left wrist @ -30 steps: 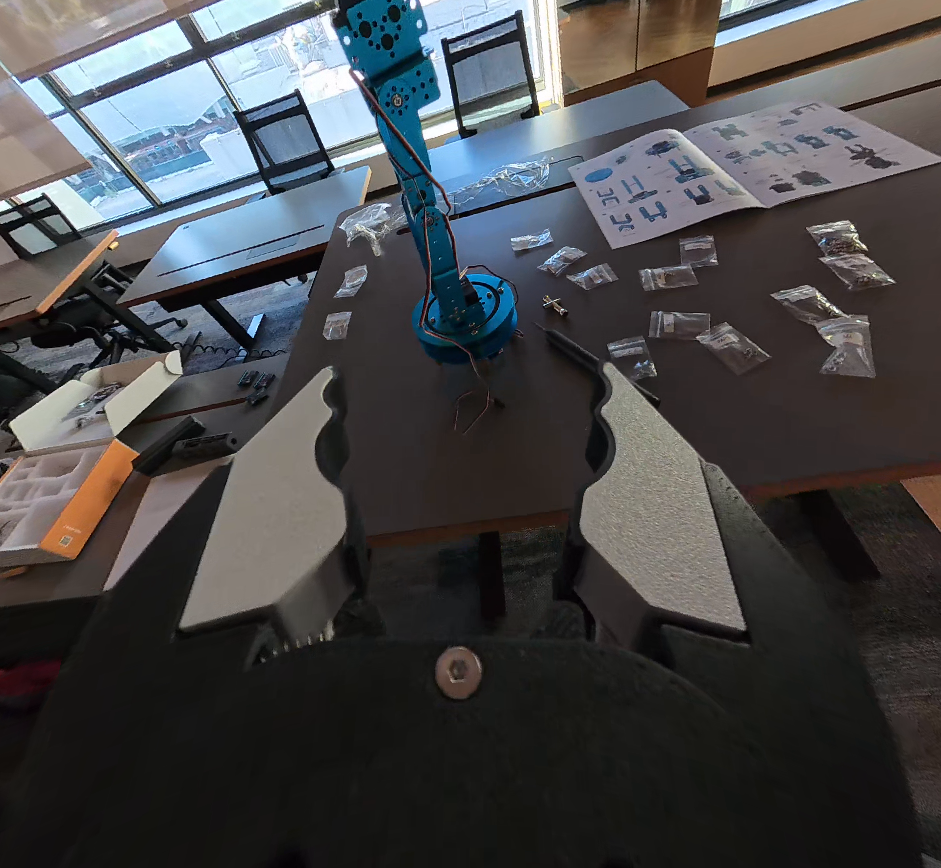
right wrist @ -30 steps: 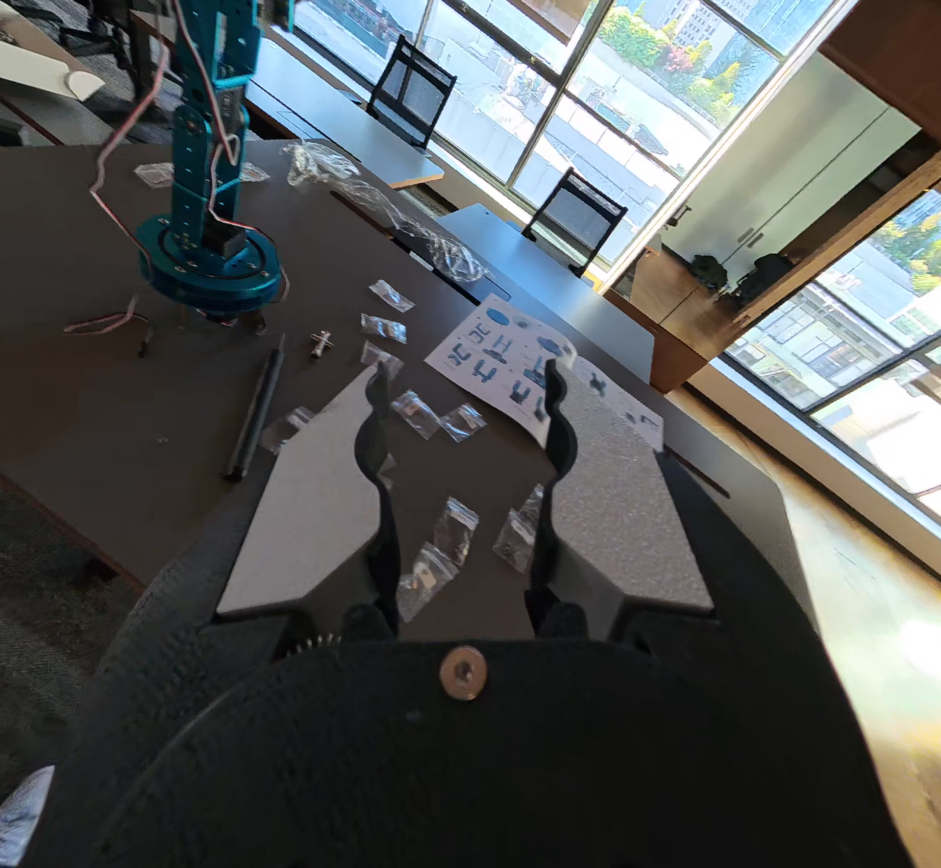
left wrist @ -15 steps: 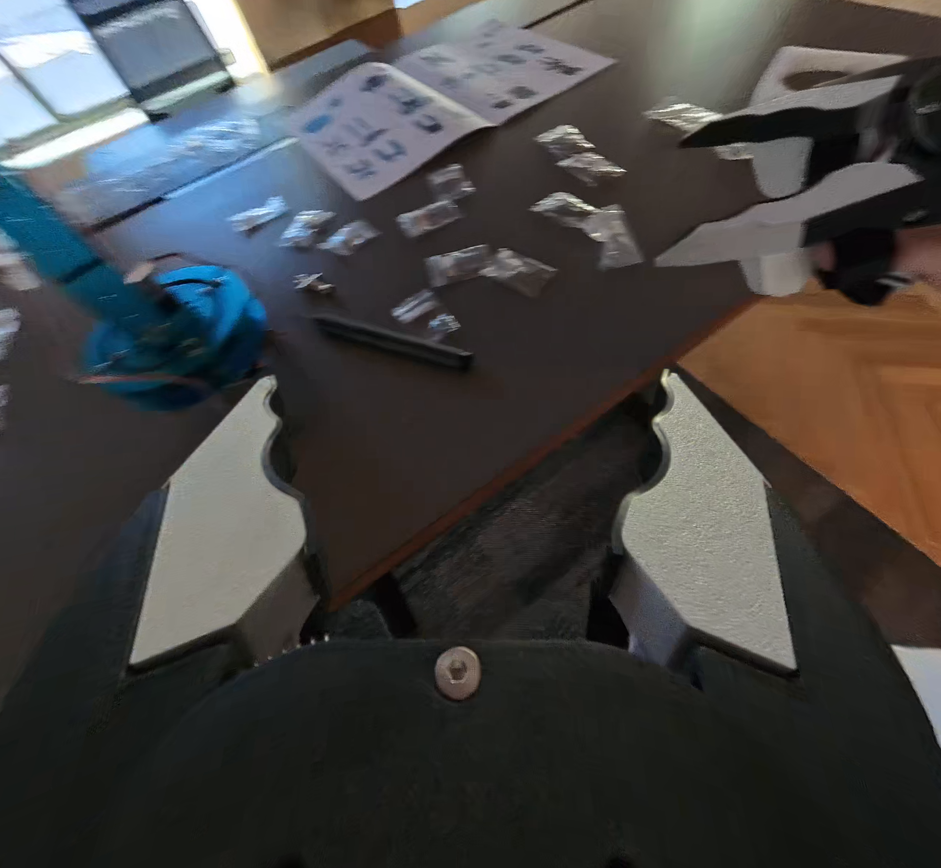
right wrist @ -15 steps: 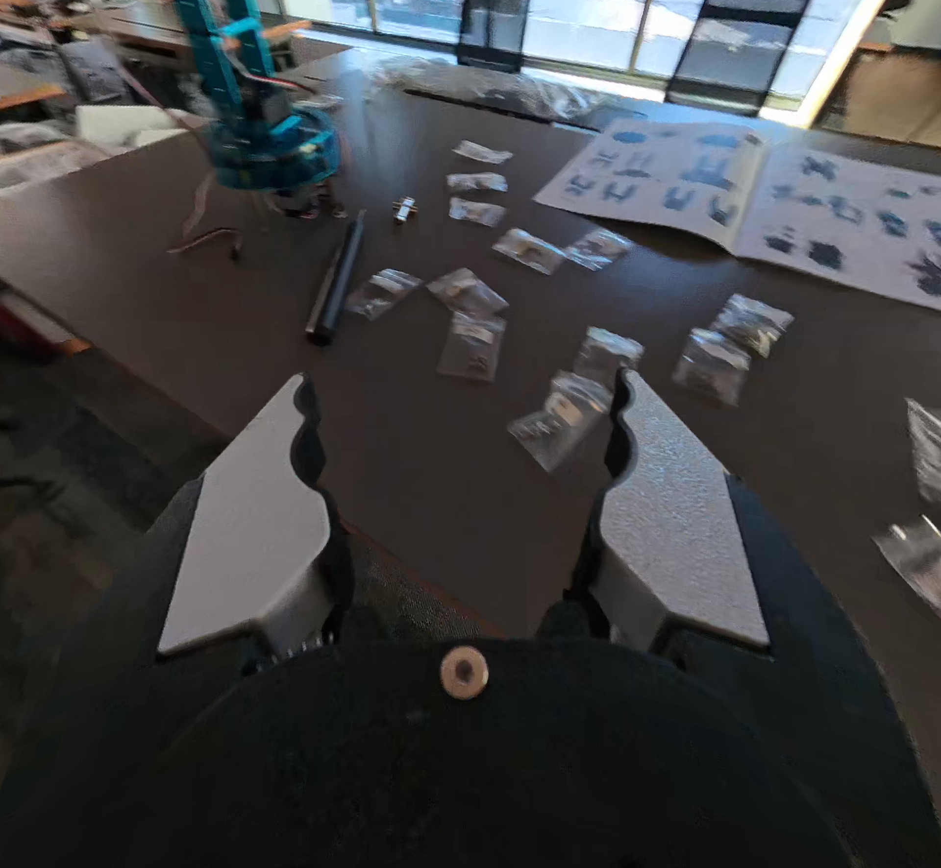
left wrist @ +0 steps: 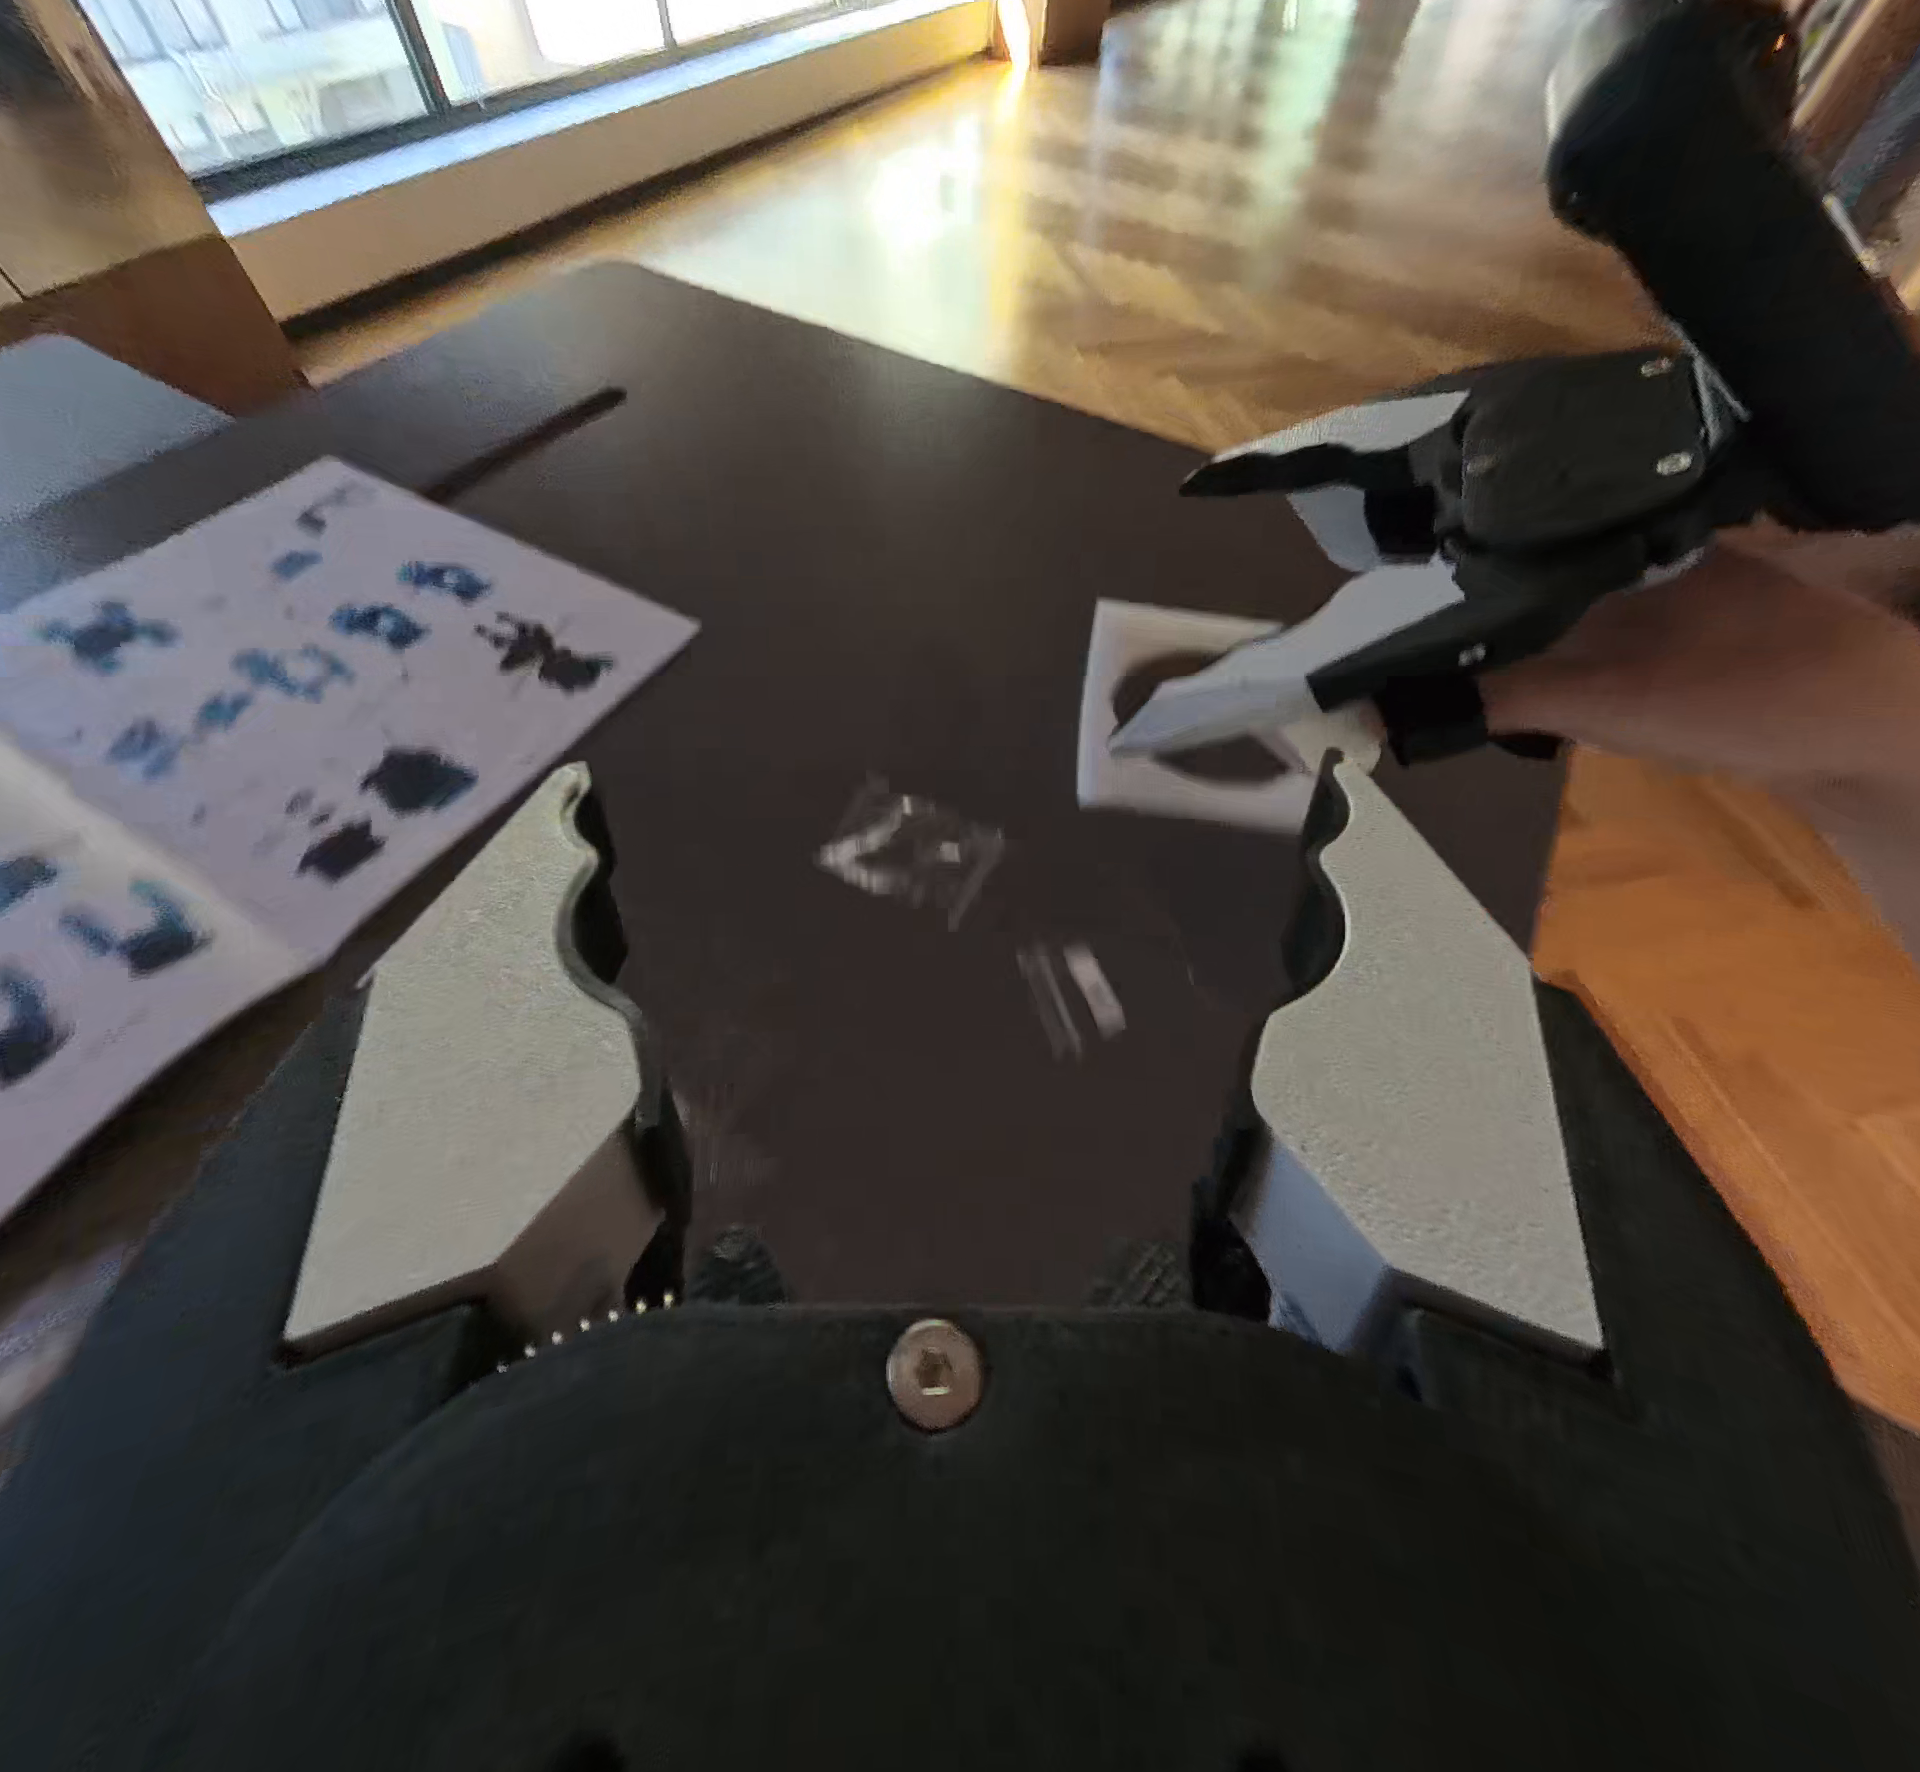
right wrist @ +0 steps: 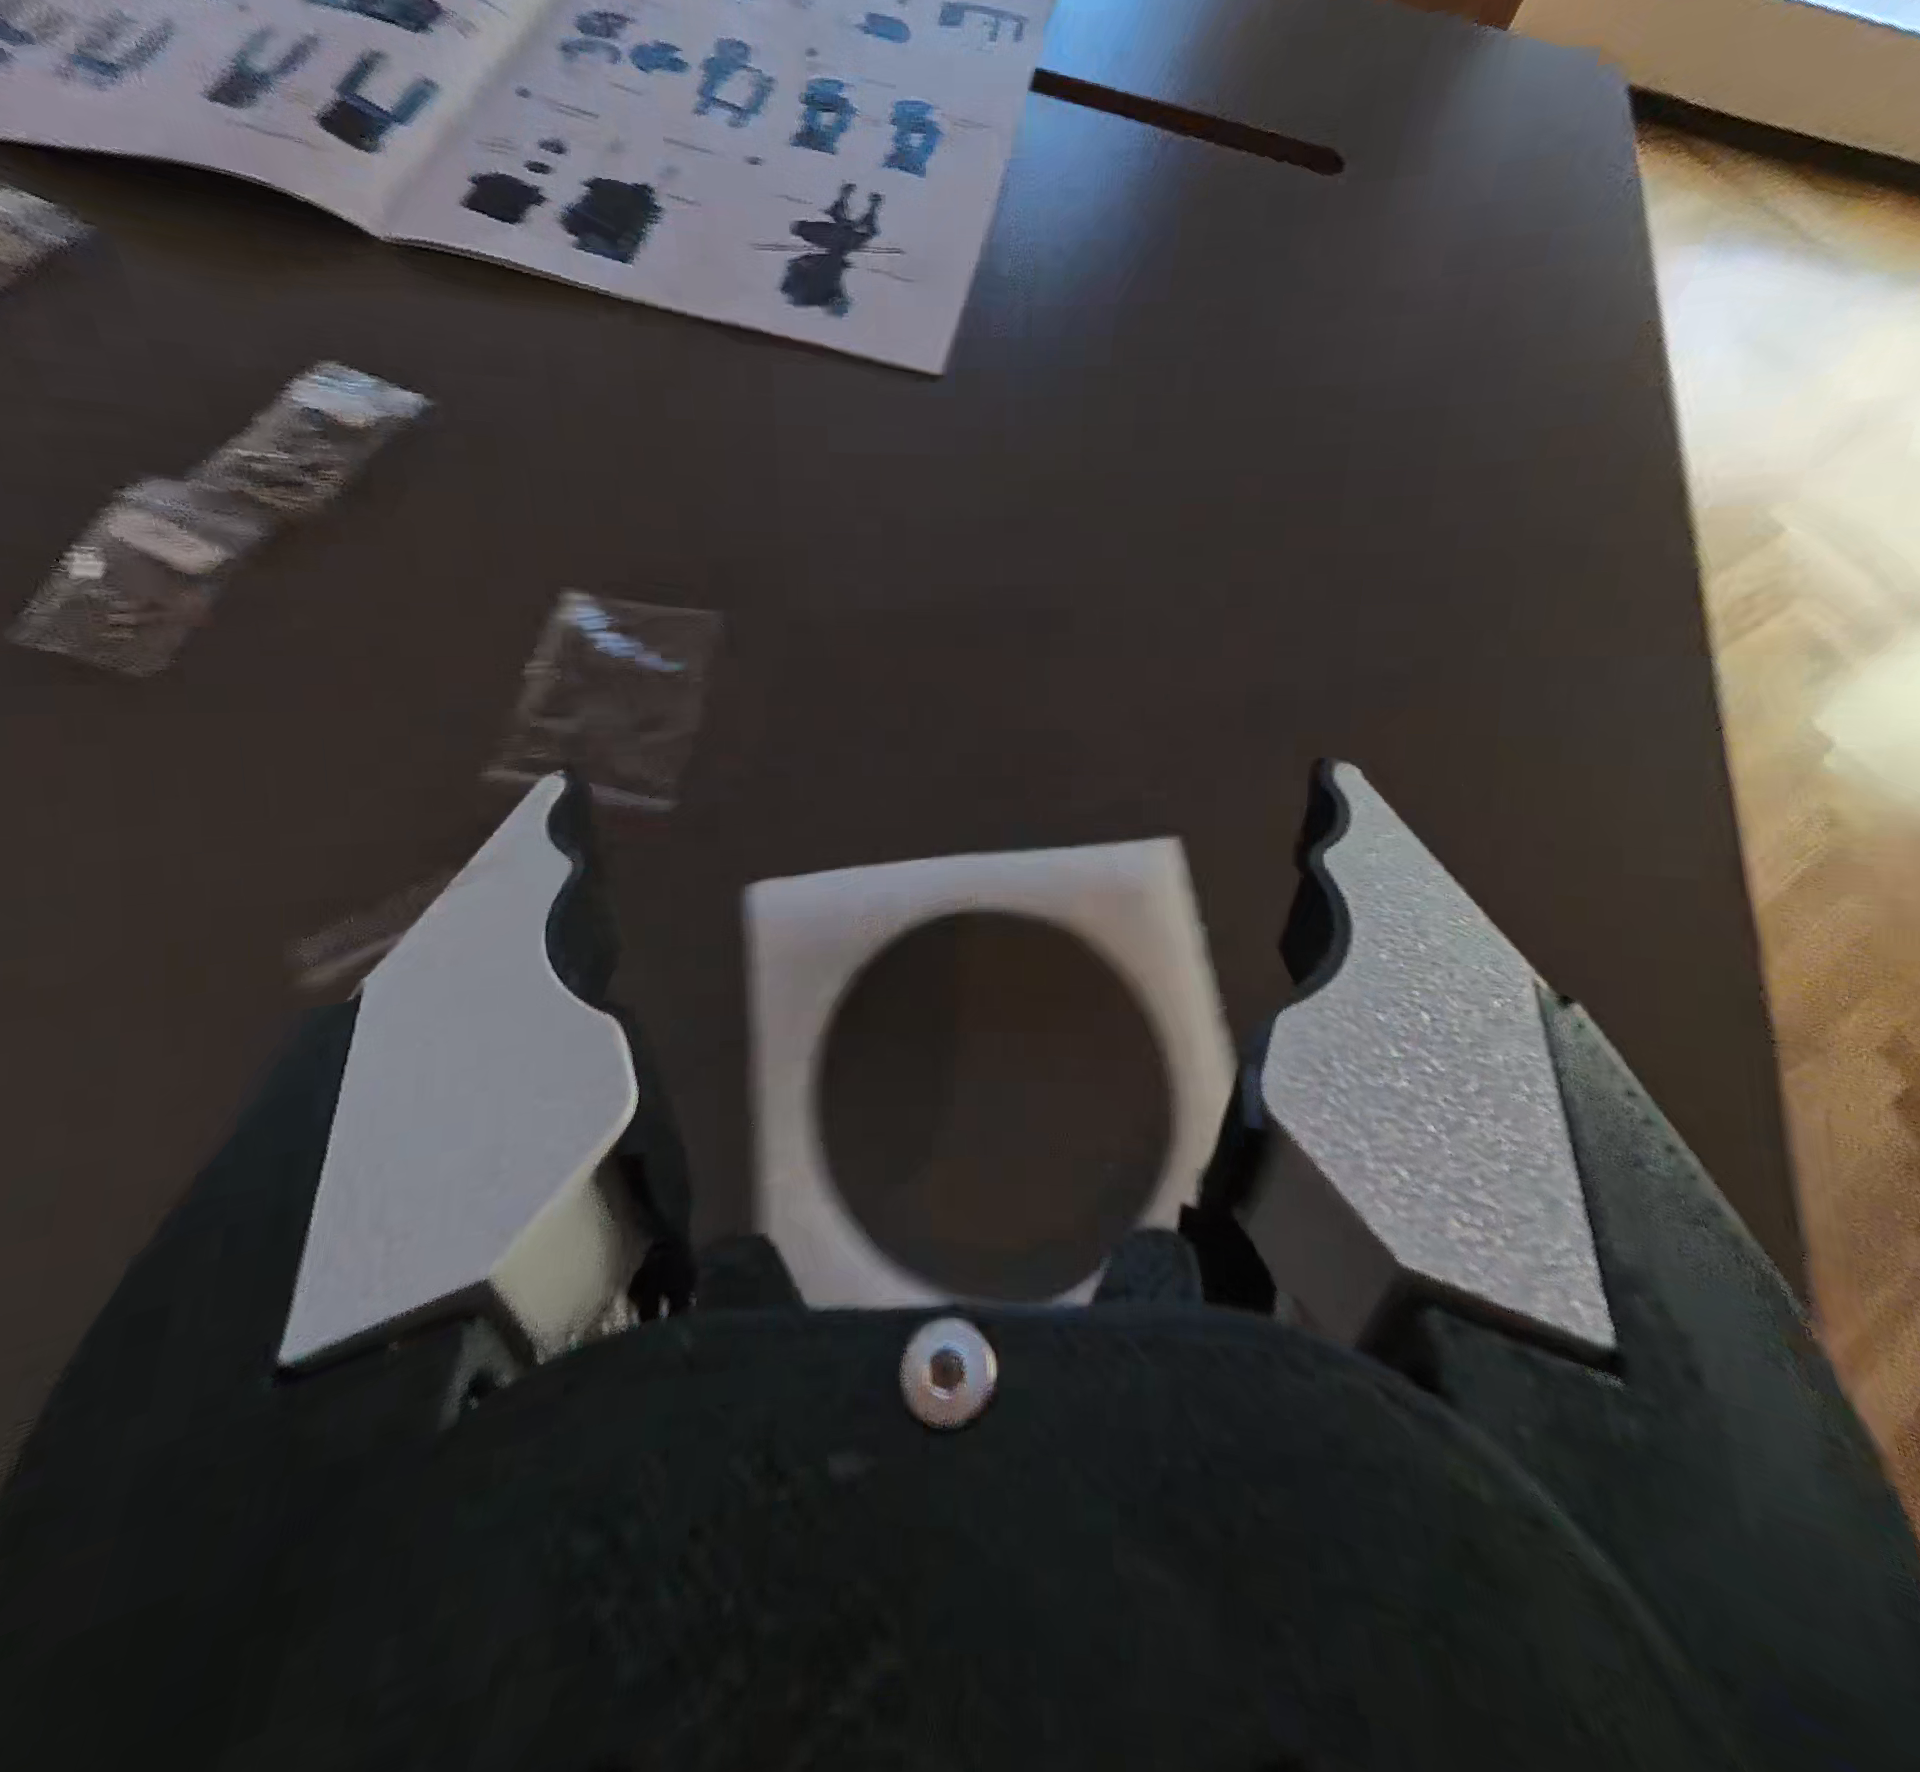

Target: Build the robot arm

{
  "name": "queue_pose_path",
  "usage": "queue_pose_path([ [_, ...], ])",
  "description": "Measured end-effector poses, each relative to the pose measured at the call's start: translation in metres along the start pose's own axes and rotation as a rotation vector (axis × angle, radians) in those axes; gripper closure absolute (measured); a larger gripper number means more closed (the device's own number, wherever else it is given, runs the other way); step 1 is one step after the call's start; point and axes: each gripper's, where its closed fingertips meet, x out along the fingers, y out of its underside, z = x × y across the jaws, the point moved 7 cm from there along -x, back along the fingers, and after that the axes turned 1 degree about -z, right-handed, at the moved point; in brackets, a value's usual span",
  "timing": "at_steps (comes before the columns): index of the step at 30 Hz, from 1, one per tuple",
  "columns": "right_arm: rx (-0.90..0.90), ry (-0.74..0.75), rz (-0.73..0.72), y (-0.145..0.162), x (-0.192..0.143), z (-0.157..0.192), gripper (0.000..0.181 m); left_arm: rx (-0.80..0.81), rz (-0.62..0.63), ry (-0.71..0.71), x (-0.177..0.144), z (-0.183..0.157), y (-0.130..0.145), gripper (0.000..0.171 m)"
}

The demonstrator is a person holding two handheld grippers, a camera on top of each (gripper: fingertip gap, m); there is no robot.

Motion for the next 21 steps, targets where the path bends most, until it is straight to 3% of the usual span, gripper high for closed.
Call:
queue_pose_path([
  [2,-0.061,-0.009,0.032,-0.003,0.028,-0.045,0.045,-0.008,0.015,-0.053,0.067,0.006,-0.009,0.037],
  [5,-0.095,-0.041,0.069,-0.007,0.069,-0.104,0.044,-0.043,0.107,-0.078,0.158,0.017,-0.001,0.032],
  [9,-0.047,-0.104,0.149,-0.001,0.121,-0.152,0.034,-0.081,0.202,-0.135,0.232,0.039,0.018,0.028],
  [14,0.035,-0.177,0.152,0.010,0.160,-0.159,0.030,-0.107,0.320,-0.218,0.275,0.059,0.036,0.017],
  [21,0.037,-0.131,0.150,0.007,0.165,-0.160,0.037,-0.202,0.352,-0.267,0.285,0.076,0.043,0.014],
])
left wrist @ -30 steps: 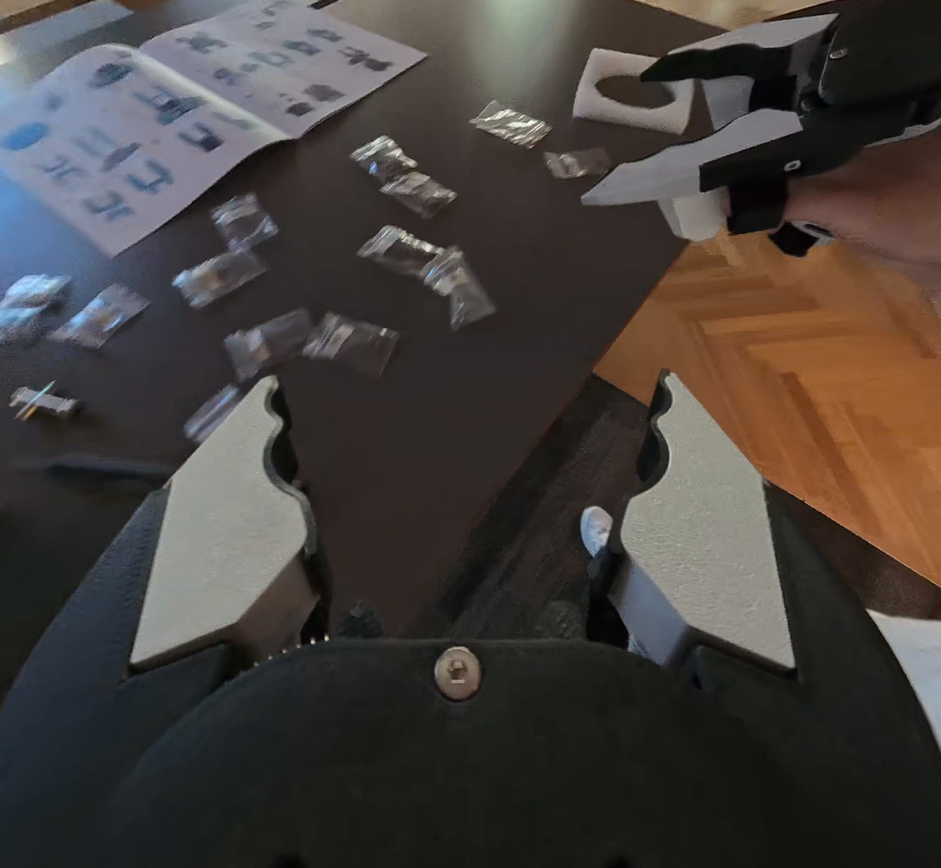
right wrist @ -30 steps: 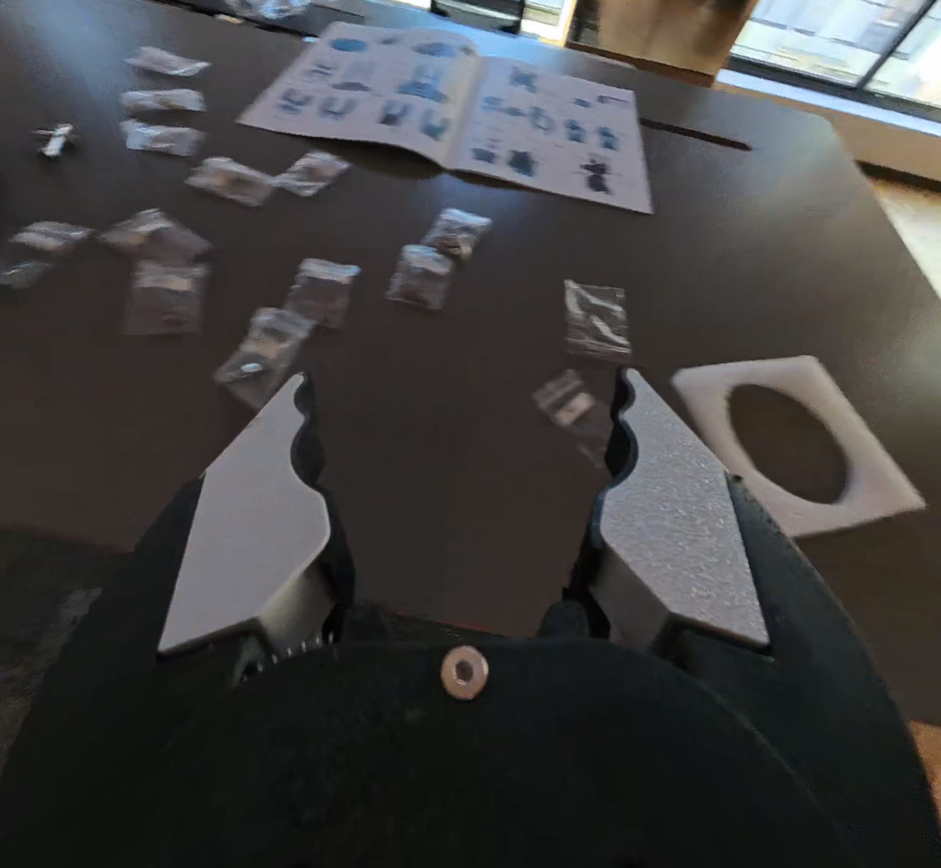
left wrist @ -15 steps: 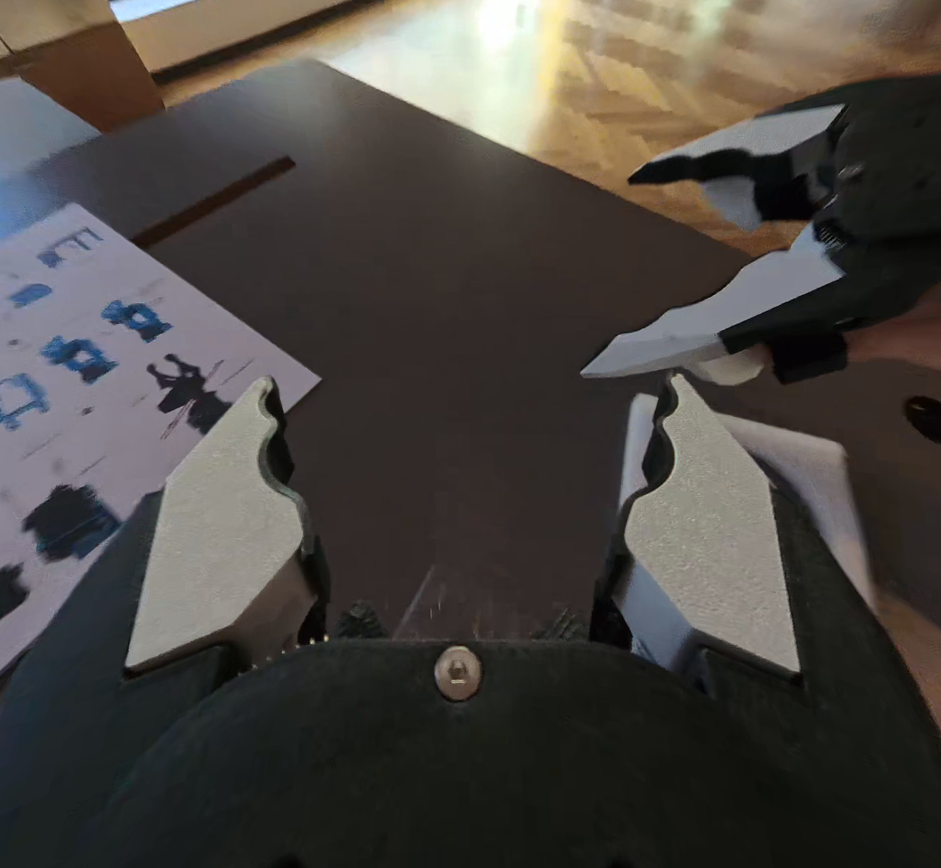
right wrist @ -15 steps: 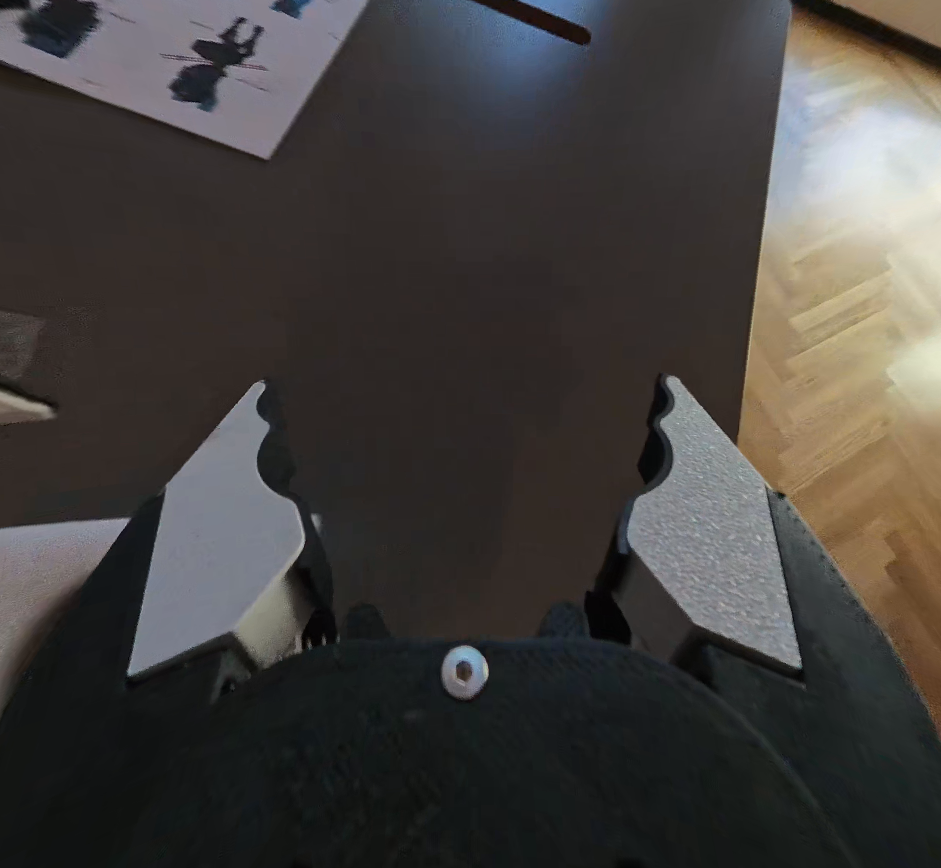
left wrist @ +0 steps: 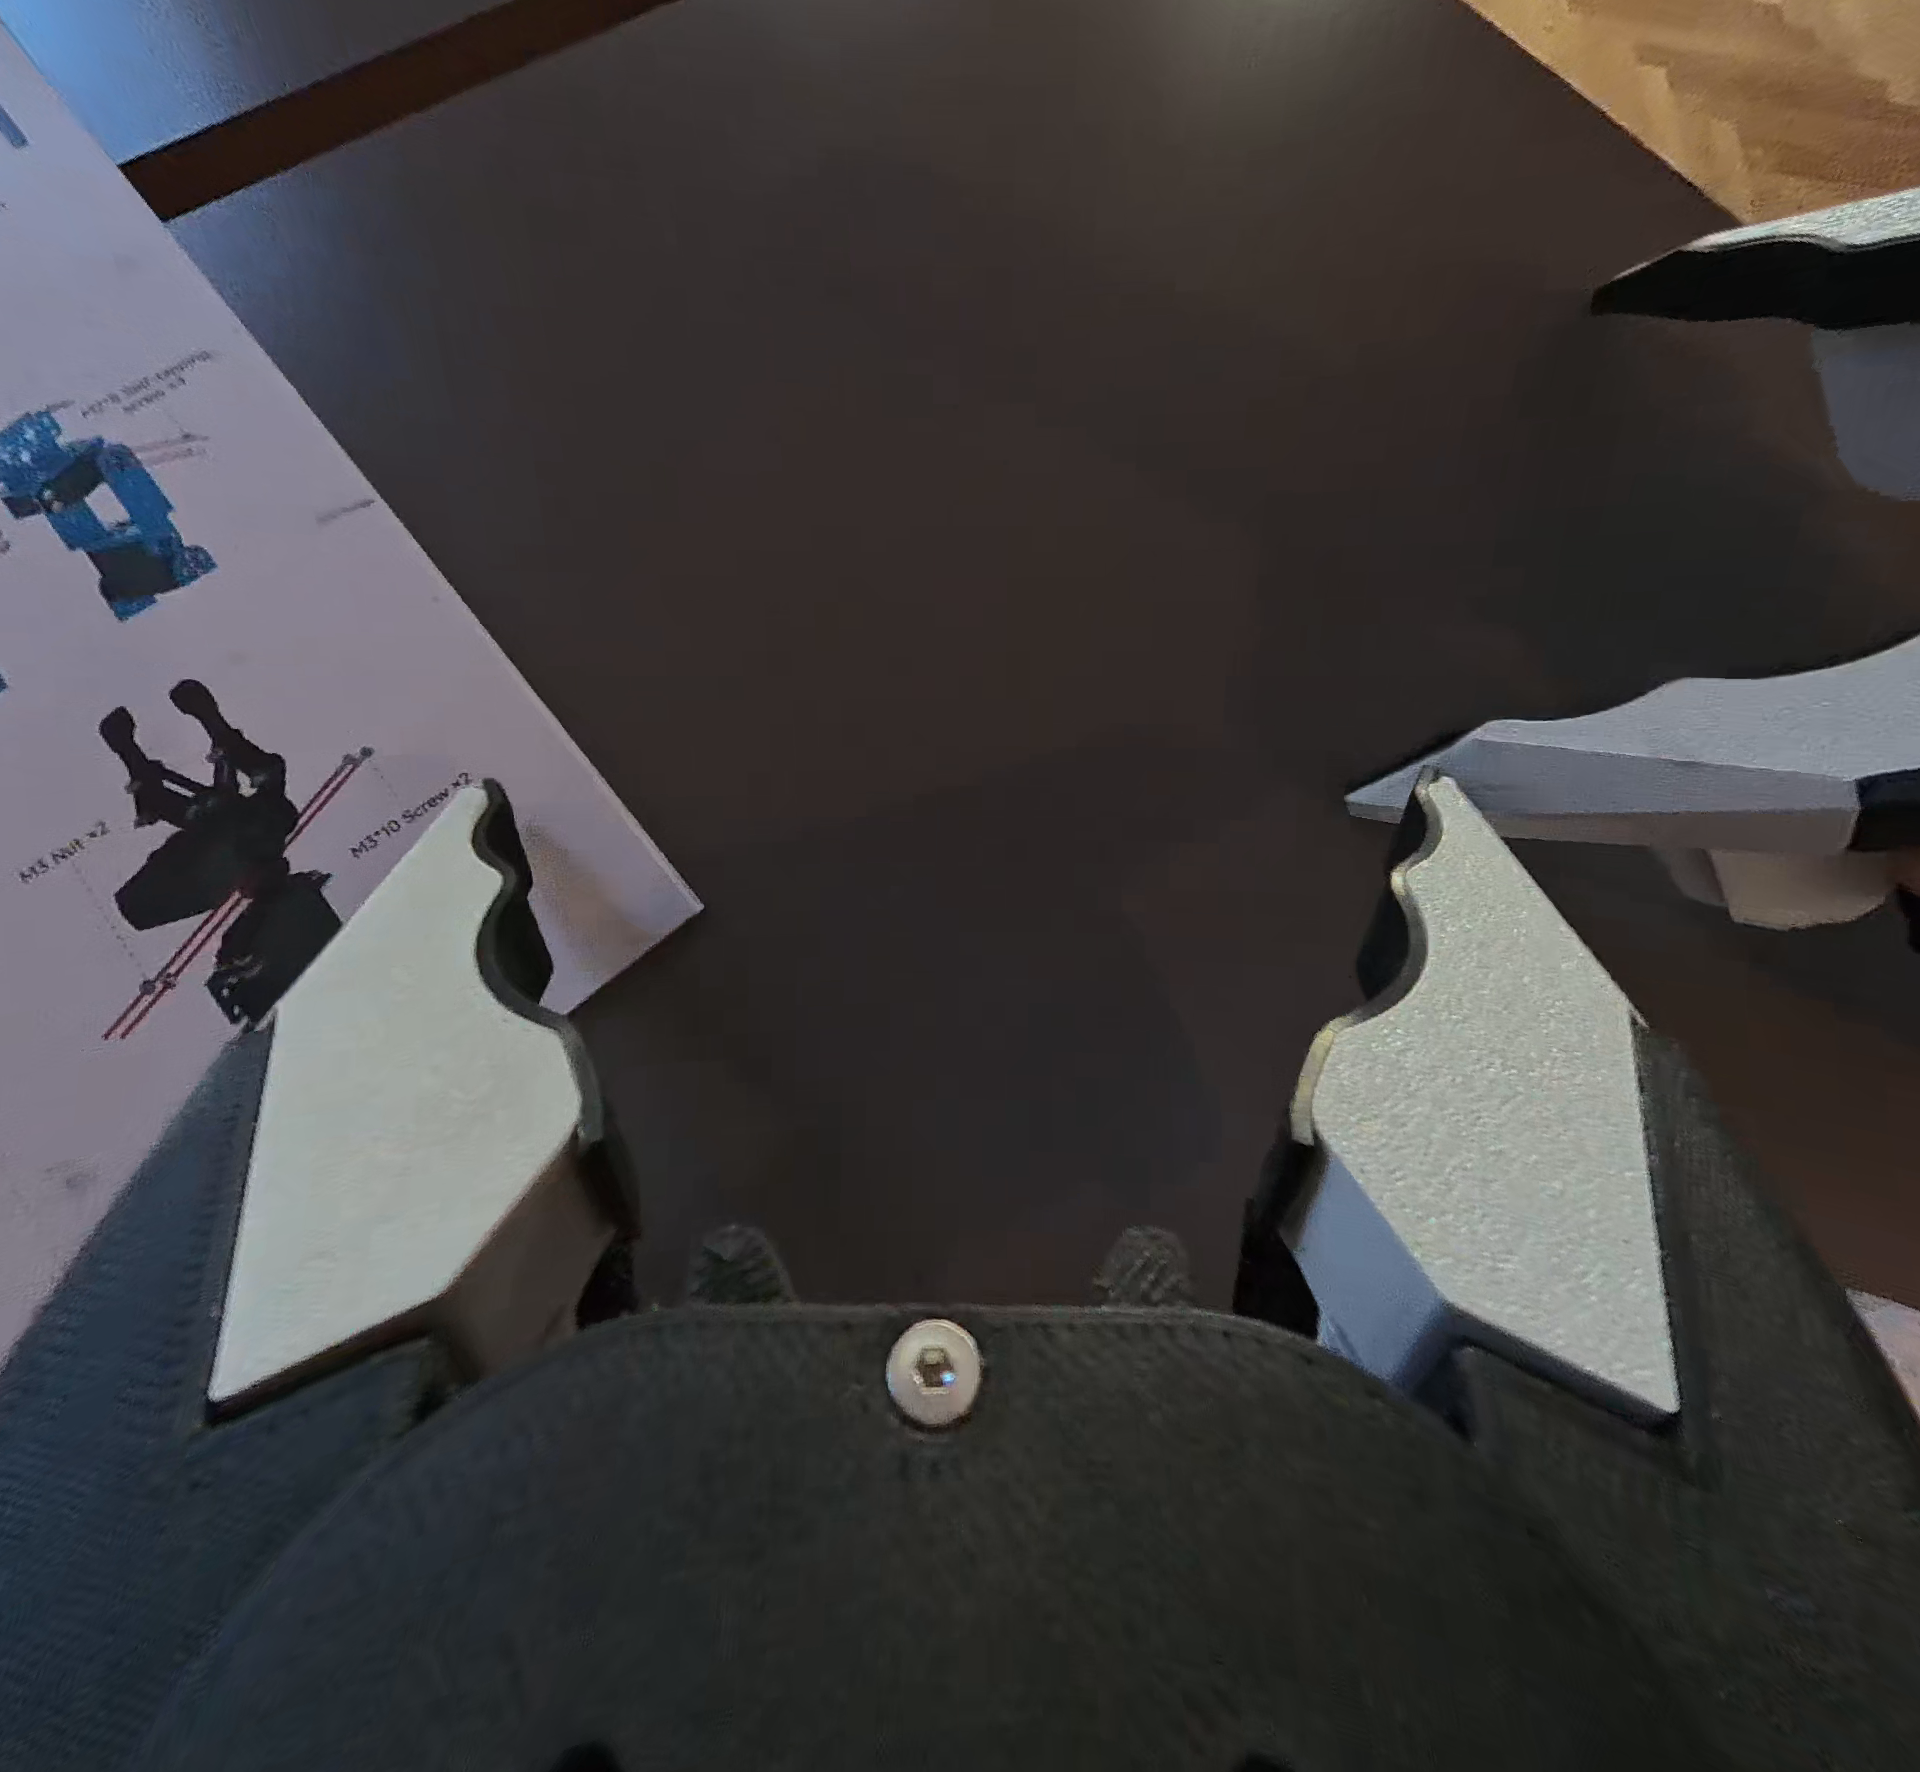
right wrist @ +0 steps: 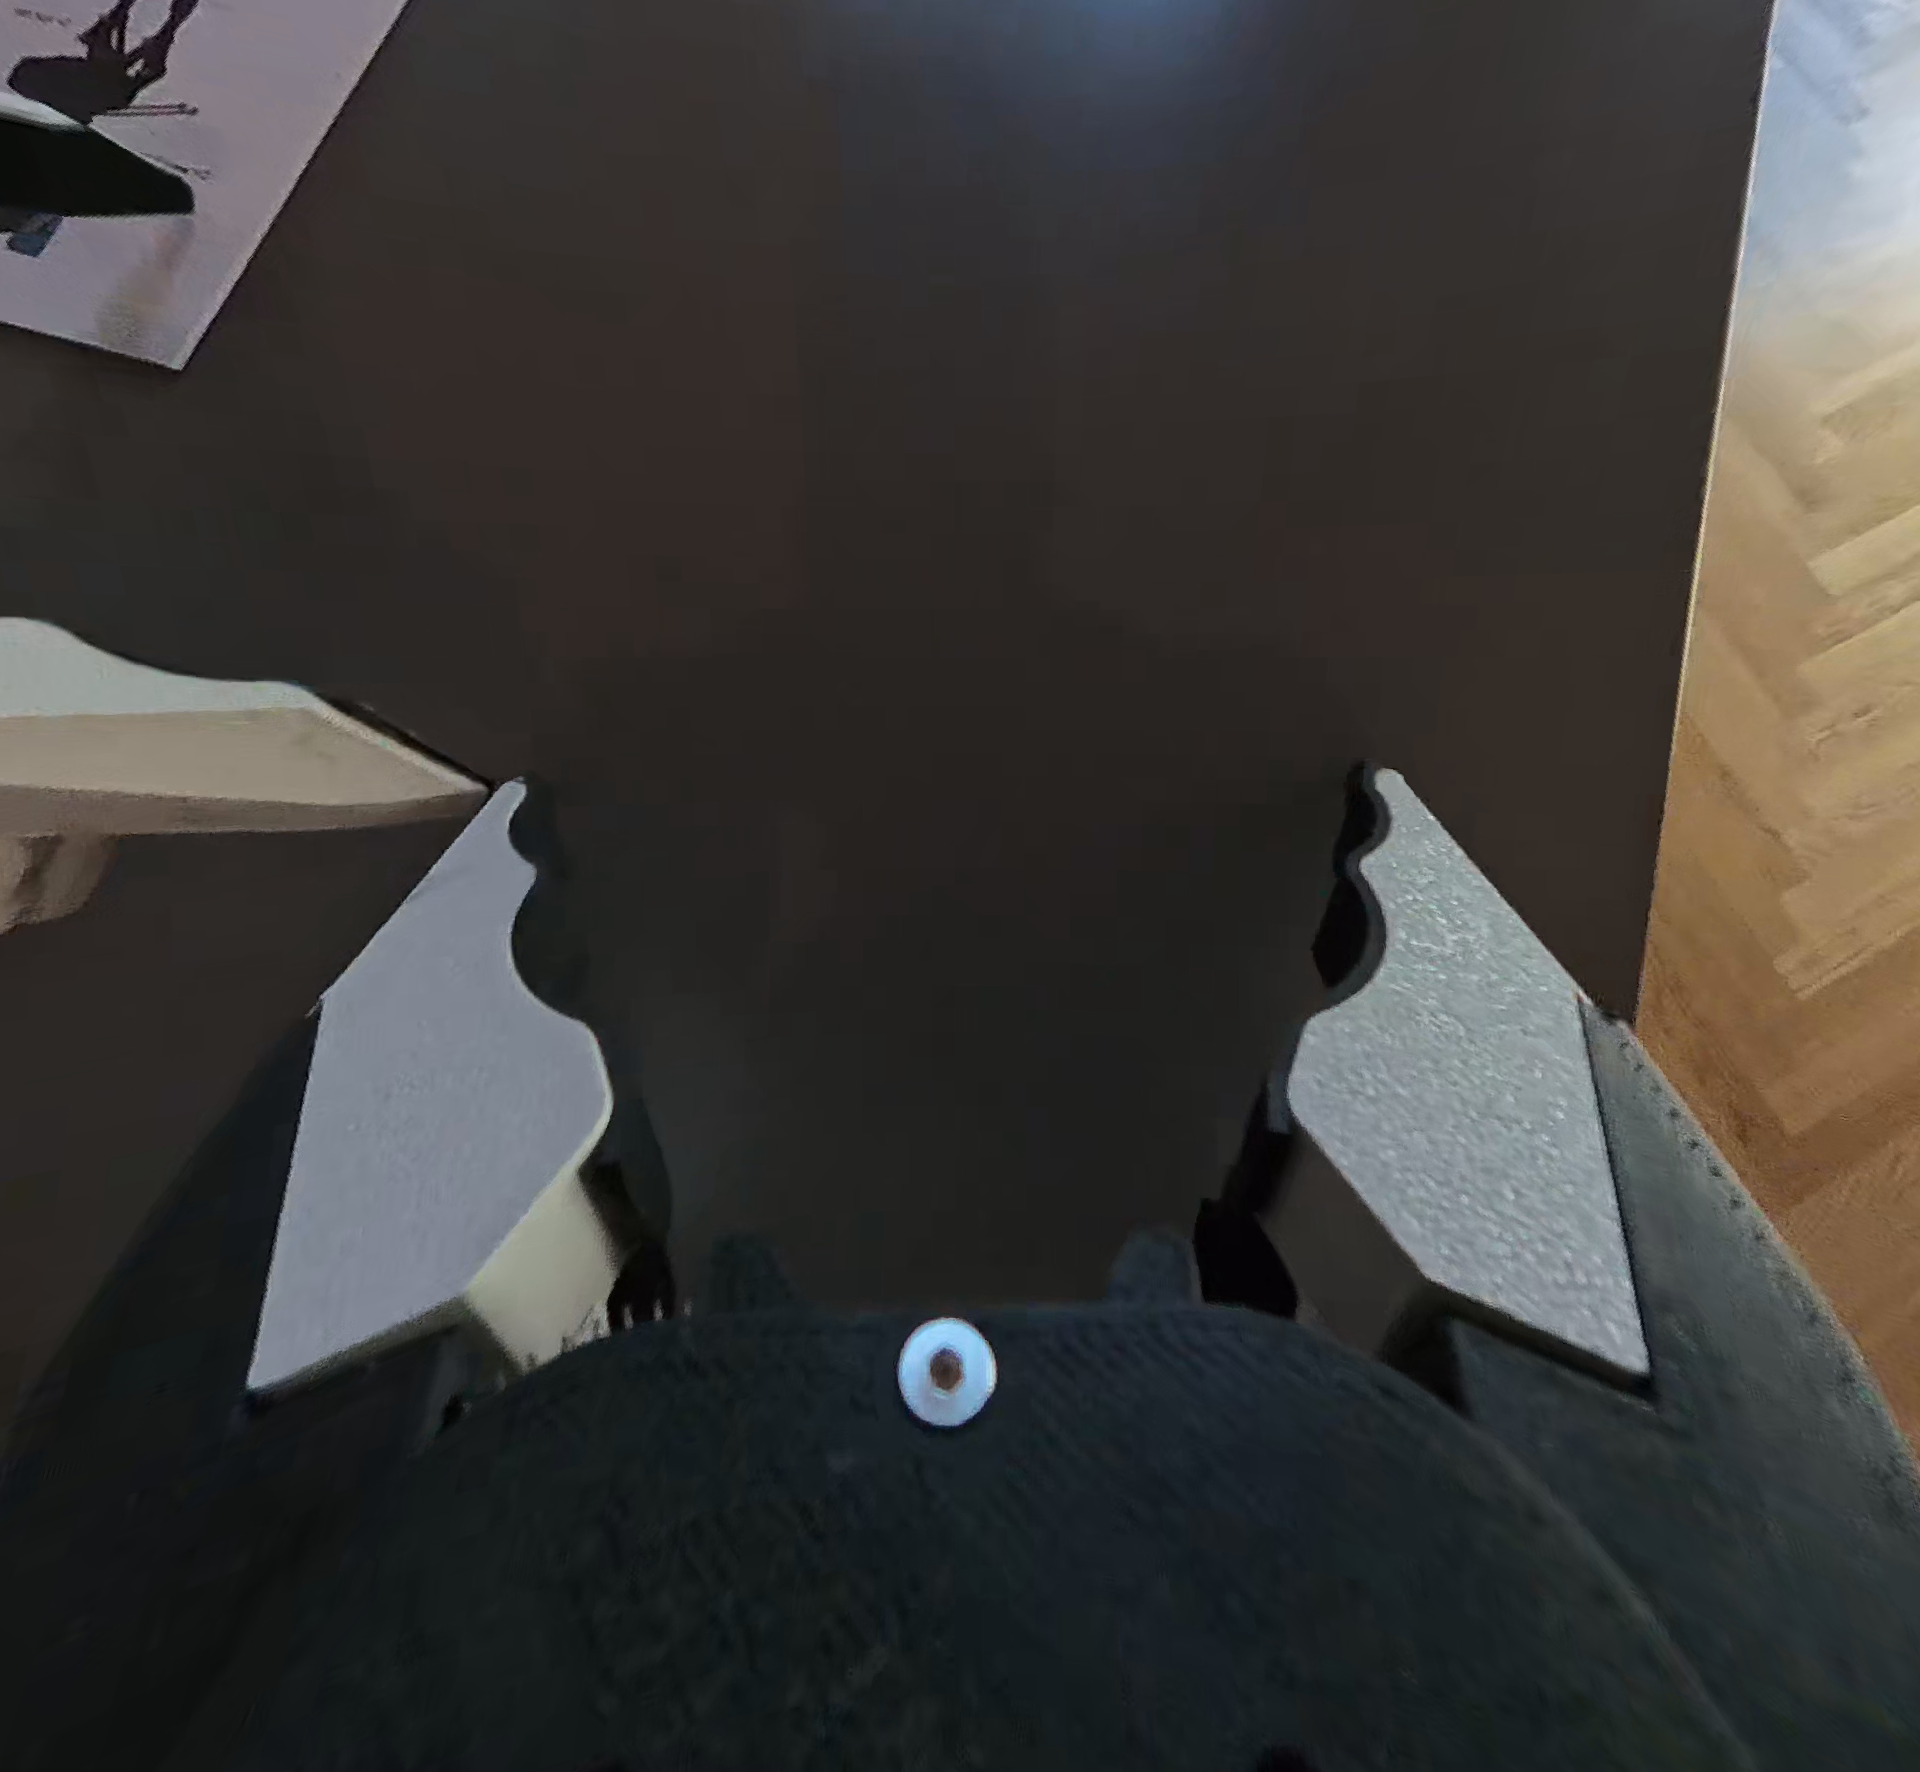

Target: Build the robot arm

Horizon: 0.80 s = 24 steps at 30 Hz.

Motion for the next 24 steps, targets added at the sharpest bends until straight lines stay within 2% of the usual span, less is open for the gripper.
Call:
queue_pose_path([
  [5,0.022,0.014,0.011,0.0012,-0.0001,-0.0020,0.031,-0.014,0.014,-0.035,0.0036,0.0008,-0.0014,0.015],
  [9,0.009,-0.011,0.008,0.0018,-0.0015,0.0010,0.029,0.004,0.062,-0.122,0.0065,0.0006,0.0026,0.015],
  [24,0.001,-0.007,0.012,0.0014,-0.0015,0.0050,0.030,-0.038,0.064,-0.169,0.0041,-0.0005,0.0044,0.013],
])
